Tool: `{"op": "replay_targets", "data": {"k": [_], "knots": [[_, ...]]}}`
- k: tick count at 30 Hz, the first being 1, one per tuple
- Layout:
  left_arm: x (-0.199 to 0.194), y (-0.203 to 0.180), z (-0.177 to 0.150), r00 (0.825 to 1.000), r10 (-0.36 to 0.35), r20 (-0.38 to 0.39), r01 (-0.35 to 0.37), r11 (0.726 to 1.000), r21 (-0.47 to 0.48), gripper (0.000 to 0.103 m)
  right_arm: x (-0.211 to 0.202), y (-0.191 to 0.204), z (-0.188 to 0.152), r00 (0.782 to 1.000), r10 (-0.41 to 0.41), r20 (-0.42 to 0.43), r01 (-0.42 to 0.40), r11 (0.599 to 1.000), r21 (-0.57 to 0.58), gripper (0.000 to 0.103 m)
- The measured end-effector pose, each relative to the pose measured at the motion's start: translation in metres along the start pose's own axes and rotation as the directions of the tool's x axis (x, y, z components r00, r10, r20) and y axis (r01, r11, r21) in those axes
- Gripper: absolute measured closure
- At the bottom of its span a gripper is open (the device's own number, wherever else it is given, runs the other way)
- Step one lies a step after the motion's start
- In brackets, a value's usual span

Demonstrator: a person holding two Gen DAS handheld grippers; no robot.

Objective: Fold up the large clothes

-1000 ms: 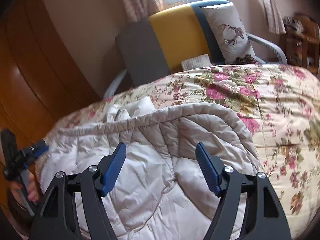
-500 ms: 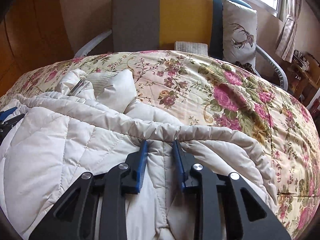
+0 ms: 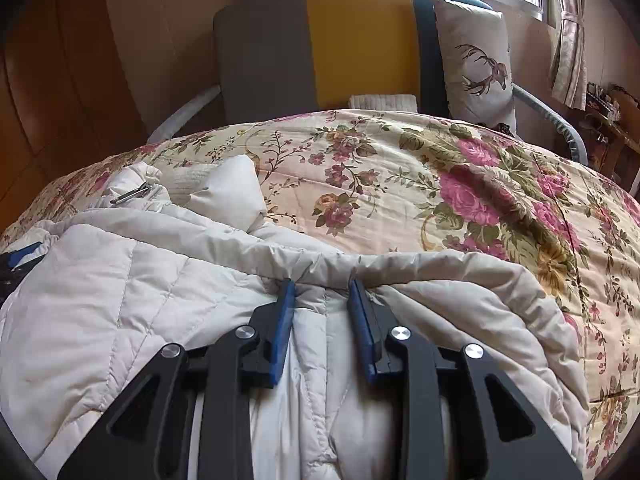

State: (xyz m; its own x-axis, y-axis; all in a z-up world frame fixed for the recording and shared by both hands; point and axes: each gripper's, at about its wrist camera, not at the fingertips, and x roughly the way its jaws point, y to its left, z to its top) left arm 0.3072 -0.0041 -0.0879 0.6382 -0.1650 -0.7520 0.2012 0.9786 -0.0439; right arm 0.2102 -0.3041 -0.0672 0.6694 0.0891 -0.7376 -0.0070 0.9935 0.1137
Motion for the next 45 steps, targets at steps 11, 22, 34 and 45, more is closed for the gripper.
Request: {"op": "replay_targets", "data": {"k": [11, 22, 34, 45], "knots": [[0.003, -0.08, 0.039, 0.999, 0.045, 0.015, -0.047, 0.978, 0.202, 0.015, 0.001, 0.001, -0.001, 1.0, -0.004, 0.012, 0.004, 1.0, -0.005, 0.075], [0.056, -0.043, 0.028, 0.998, -0.06, -0.019, 0.062, 0.996, 0.071, 0.008, 0.005, -0.004, 0.0, 1.0, 0.023, 0.018, -0.023, 0.999, 0.023, 0.074], [-0.035, 0.008, 0.004, 0.994, 0.072, 0.081, -0.076, 0.996, 0.039, 0.008, -0.061, -0.002, -0.004, 0.986, 0.015, 0.167, -0.016, 1.0, 0.009, 0.034], [-0.003, 0.091, -0.023, 0.996, 0.089, 0.024, -0.083, 0.978, -0.189, 0.003, -0.012, -0.046, 0.002, 0.996, -0.084, 0.019, 0.081, 0.991, 0.102, 0.03]]}}
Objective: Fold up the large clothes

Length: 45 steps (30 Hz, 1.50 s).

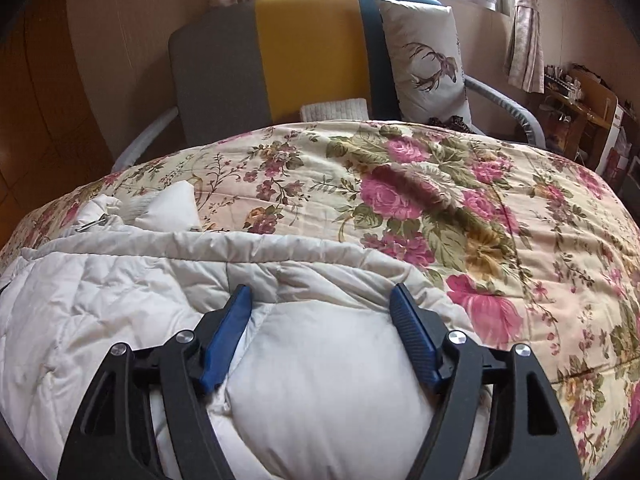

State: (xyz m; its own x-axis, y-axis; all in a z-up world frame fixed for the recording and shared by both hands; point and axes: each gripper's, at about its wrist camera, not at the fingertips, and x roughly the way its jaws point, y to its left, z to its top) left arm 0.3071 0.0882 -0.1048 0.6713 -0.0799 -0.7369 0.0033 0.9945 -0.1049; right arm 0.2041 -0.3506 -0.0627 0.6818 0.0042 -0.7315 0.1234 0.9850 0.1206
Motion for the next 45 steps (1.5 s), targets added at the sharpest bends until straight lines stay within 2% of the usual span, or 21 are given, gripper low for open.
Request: {"op": "replay_targets", "data": {"k": [2, 6, 10, 15, 19, 26, 31, 34, 36, 42, 45], "knots": [[0.009, 0.012, -0.002, 0.998, -0.052, -0.021, 0.05, 0.996, -0.073, 0.003, 0.016, -0.002, 0.007, 1.0, 0.015, -0.016, -0.015, 1.0, 0.004, 0.025], [0.01, 0.01, -0.004, 0.999, -0.045, -0.022, 0.043, 0.996, -0.077, 0.003, 0.038, -0.003, 0.014, 0.997, 0.049, -0.059, -0.048, 0.999, 0.019, 0.019], [-0.008, 0.013, -0.007, 0.999, -0.053, -0.01, 0.052, 0.993, -0.105, 0.003, 0.035, -0.004, 0.011, 0.998, 0.048, -0.046, -0.047, 0.999, 0.028, 0.017], [-0.048, 0.038, -0.023, 1.0, -0.004, 0.013, 0.007, 0.976, -0.217, 0.003, 0.023, 0.004, 0.01, 1.0, -0.022, -0.005, 0.022, 1.0, -0.003, 0.01], [-0.059, 0.052, -0.046, 1.0, 0.007, -0.013, -0.01, 0.972, -0.234, 0.003, 0.009, 0.01, 0.008, 0.996, -0.086, 0.008, 0.086, 0.996, -0.028, 0.003], [-0.072, 0.058, -0.078, 0.998, -0.055, -0.019, 0.048, 0.957, -0.285, 0.003, -0.04, 0.032, -0.003, 0.981, -0.191, 0.044, 0.193, 0.98, -0.043, 0.002], [-0.084, 0.058, -0.093, 0.995, -0.104, 0.002, 0.099, 0.944, -0.314, 0.003, -0.078, 0.053, -0.019, 0.992, -0.101, 0.079, 0.102, 0.995, -0.007, 0.002], [-0.091, 0.061, -0.103, 0.992, -0.125, 0.023, 0.125, 0.935, -0.33, 0.003, -0.079, 0.071, -0.027, 0.994, -0.065, 0.091, 0.069, 0.997, -0.036, 0.002], [-0.094, 0.062, -0.108, 0.991, -0.132, 0.028, 0.133, 0.93, -0.342, 0.003, -0.066, 0.082, -0.031, 0.993, -0.084, 0.077, 0.09, 0.993, -0.079, 0.002], [-0.112, 0.068, -0.129, 0.978, -0.192, 0.077, 0.207, 0.89, -0.406, 0.003, -0.036, 0.084, -0.044, 0.991, -0.11, 0.073, 0.116, 0.989, -0.091, 0.002], [-0.126, 0.068, -0.148, 0.969, -0.216, 0.119, 0.247, 0.847, -0.471, 0.003, -0.033, 0.084, -0.046, 0.99, -0.116, 0.081, 0.124, 0.988, -0.096, 0.002]]}}
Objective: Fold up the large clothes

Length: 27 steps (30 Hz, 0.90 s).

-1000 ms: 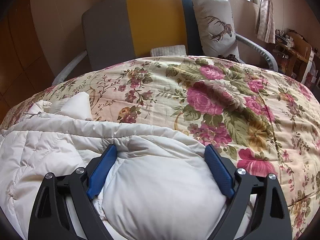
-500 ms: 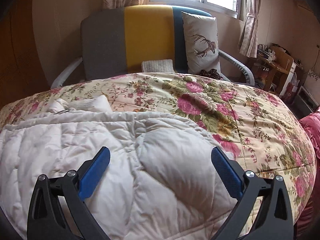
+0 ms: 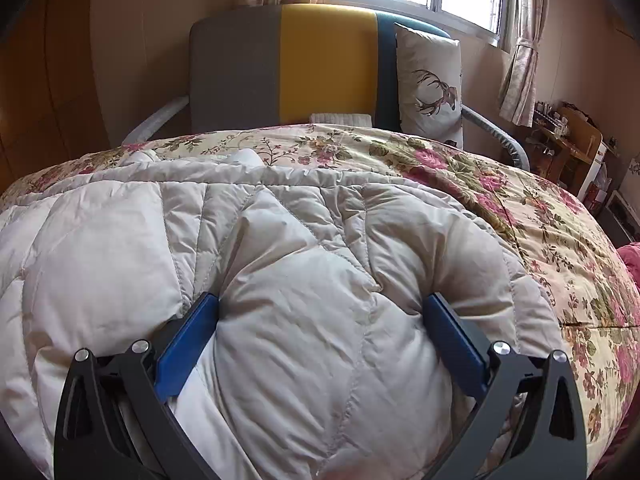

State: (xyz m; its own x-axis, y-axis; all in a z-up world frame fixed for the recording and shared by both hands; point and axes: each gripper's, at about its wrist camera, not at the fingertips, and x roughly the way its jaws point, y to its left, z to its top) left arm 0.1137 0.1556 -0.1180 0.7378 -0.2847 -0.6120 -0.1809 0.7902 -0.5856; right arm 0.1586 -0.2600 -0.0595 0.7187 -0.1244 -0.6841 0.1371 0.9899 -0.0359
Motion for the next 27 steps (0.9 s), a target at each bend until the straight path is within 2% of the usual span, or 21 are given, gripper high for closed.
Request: {"op": "replay_targets", "data": {"k": [3, 8, 9, 14, 16, 19, 22, 24, 27], "knots": [[-0.01, -0.003, -0.018, 1.0, -0.01, -0.006, 0.009, 1.0, -0.013, 0.006, 0.0, -0.002, -0.002, 1.0, 0.004, 0.008, -0.005, 1.0, 0.007, 0.002], [-0.018, -0.001, -0.038, 0.999, -0.04, -0.016, 0.039, 0.998, -0.056, 0.028, 0.0, -0.004, -0.005, 1.0, 0.014, 0.014, -0.014, 1.0, 0.017, 0.002], [-0.019, -0.001, -0.04, 0.999, -0.051, -0.013, 0.05, 0.997, -0.061, 0.029, 0.0, -0.004, -0.005, 1.0, 0.015, 0.015, -0.016, 1.0, 0.018, 0.002], [-0.01, -0.01, -0.046, 0.988, -0.145, -0.055, 0.143, 0.988, -0.055, 0.029, 0.0, -0.005, -0.005, 1.0, 0.017, 0.017, -0.017, 1.0, 0.018, 0.002], [-0.004, -0.015, -0.05, 0.976, -0.202, -0.084, 0.198, 0.979, -0.059, 0.018, 0.0, -0.005, -0.005, 1.0, 0.018, 0.017, -0.019, 1.0, 0.018, 0.002], [0.005, -0.021, -0.049, 0.962, -0.25, -0.106, 0.243, 0.967, -0.074, 0.015, 0.001, -0.005, -0.005, 1.0, 0.019, 0.018, -0.02, 1.0, 0.019, 0.002], [0.016, -0.02, -0.041, 0.954, -0.289, -0.083, 0.276, 0.951, -0.136, 0.015, 0.001, -0.005, -0.005, 1.0, 0.019, 0.017, -0.019, 1.0, 0.017, 0.002], [0.022, -0.014, -0.035, 0.952, -0.303, -0.048, 0.287, 0.936, -0.202, 0.015, 0.001, -0.005, -0.005, 1.0, 0.02, 0.017, -0.02, 1.0, 0.018, 0.002], [0.025, -0.009, -0.027, 0.95, -0.313, 0.008, 0.305, 0.92, -0.245, 0.015, 0.001, -0.005, -0.005, 1.0, 0.02, 0.017, -0.02, 1.0, 0.018, 0.002]]}}
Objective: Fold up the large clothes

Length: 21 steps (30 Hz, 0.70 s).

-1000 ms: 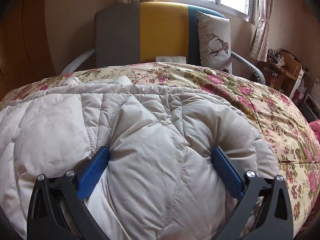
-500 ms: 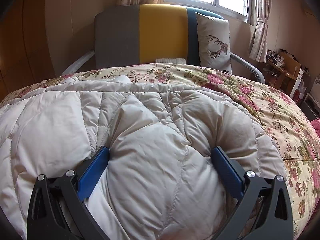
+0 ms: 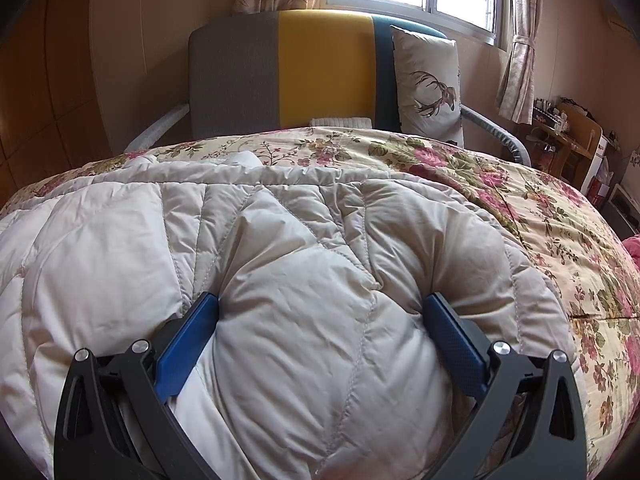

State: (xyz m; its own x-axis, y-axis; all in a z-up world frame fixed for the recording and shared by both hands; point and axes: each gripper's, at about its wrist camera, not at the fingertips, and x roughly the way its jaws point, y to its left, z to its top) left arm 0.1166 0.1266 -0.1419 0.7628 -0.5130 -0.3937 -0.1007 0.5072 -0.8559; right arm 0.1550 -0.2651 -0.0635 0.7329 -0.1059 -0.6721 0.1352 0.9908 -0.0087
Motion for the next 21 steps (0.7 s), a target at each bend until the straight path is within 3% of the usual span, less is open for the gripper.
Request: {"op": "replay_targets", "data": {"k": [4, 5, 6, 8, 11, 14, 17, 19, 21], "knots": [[0.008, -0.005, 0.006, 0.998, 0.012, 0.057, -0.014, 1.0, 0.028, 0.015, 0.0, 0.0, -0.001, 1.0, -0.002, 0.003, 0.002, 1.0, -0.001, 0.002], [0.013, -0.005, 0.009, 0.997, 0.039, 0.059, -0.041, 0.998, 0.039, 0.02, 0.0, 0.0, -0.001, 1.0, -0.003, 0.005, 0.003, 1.0, -0.001, 0.002], [0.019, -0.005, 0.01, 0.996, 0.069, 0.063, -0.072, 0.996, 0.043, 0.026, 0.0, 0.001, -0.001, 1.0, -0.001, 0.007, 0.001, 1.0, 0.001, 0.002], [0.025, -0.003, 0.017, 0.995, 0.086, 0.05, -0.088, 0.996, 0.034, 0.05, -0.001, -0.001, -0.002, 1.0, 0.01, 0.009, -0.01, 1.0, 0.009, 0.002], [0.022, -0.004, 0.027, 0.997, 0.069, 0.023, -0.07, 0.997, 0.042, 0.069, -0.023, -0.007, -0.004, 0.998, 0.055, 0.035, -0.056, 0.998, 0.039, 0.002], [0.012, -0.01, 0.032, 0.999, 0.044, 0.015, -0.045, 0.994, 0.098, 0.075, -0.063, -0.002, -0.01, 0.979, 0.122, 0.164, -0.129, 0.991, 0.033, 0.002], [0.007, -0.01, 0.031, 0.999, 0.038, 0.011, -0.039, 0.993, 0.114, 0.076, -0.073, 0.019, -0.008, 0.972, 0.115, 0.205, -0.109, 0.993, -0.041, 0.002], [0.005, -0.01, 0.032, 0.999, 0.039, 0.008, -0.039, 0.993, 0.108, 0.076, -0.056, 0.036, -0.007, 0.987, 0.064, 0.151, -0.047, 0.992, -0.113, 0.002], [0.004, -0.015, 0.032, 0.999, 0.037, 0.015, -0.039, 0.992, 0.12, 0.076, -0.02, 0.051, -0.012, 0.999, 0.042, 0.014, -0.039, 0.982, -0.183, 0.002]]}}
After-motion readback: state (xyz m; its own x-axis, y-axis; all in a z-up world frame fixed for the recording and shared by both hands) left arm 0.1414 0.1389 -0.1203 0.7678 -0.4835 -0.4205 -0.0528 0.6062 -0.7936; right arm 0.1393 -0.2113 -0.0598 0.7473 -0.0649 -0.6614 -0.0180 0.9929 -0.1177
